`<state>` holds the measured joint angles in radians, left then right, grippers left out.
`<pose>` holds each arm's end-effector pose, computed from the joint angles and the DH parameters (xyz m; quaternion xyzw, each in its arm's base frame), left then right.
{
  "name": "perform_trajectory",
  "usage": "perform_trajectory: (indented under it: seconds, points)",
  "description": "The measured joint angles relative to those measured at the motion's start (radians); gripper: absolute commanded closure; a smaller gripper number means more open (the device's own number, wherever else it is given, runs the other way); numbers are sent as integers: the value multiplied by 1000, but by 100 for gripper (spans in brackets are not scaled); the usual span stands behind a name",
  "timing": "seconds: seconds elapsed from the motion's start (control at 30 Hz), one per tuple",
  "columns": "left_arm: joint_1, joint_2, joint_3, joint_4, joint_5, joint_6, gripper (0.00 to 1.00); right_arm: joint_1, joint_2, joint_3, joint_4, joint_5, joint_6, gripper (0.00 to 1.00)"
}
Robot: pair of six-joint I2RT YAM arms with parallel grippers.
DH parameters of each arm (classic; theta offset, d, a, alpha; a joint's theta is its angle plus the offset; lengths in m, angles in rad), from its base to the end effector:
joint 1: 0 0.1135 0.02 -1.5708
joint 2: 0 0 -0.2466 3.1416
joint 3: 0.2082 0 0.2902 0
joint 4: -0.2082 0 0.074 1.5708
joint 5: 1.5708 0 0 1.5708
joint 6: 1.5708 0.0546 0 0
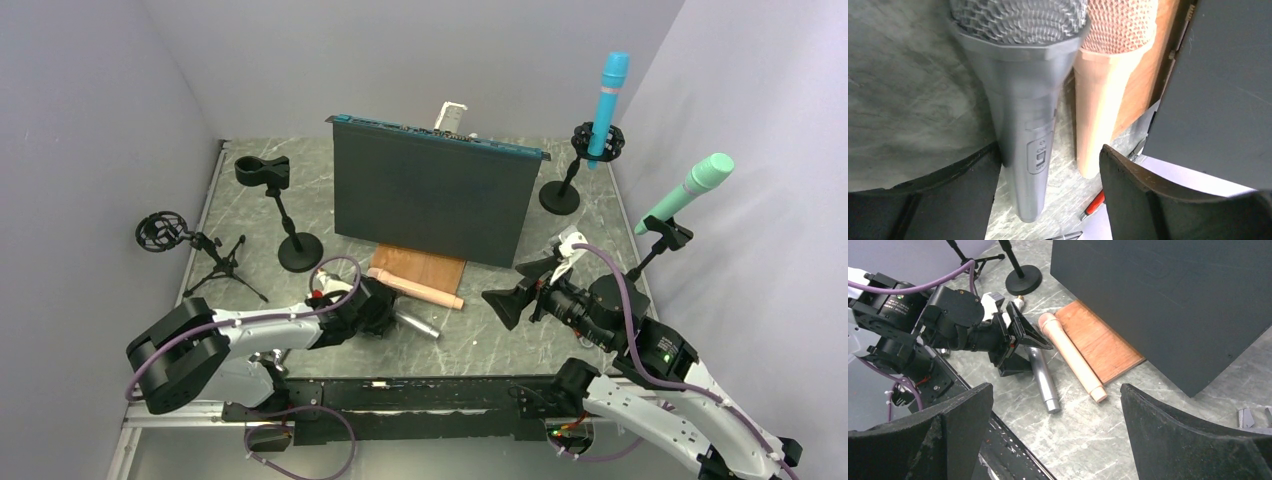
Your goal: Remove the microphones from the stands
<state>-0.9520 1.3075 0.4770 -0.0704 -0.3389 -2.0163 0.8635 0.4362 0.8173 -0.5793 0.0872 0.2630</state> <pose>0.1711 -0.2090 0.0841 -0.5201 0.7741 -0.3090 0.1867 0.1099 0.1213 0.3537 -0.2022 0.7465 0.3095 0.5533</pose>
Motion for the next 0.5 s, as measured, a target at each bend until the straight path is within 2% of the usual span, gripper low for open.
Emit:
perform_trajectory:
  seconds: [0.17,0.33,0.5]
  points:
    - [-14,-11,18,-11,-6,37,21,0,0,-11,5,6,3,0]
    - [-18,-111,18,-47,-36,123,18,0,5,-45,14,7,18,0]
    - [-18,-264,11,-52,-69,310,18,0,17,-59,37,6,25,0]
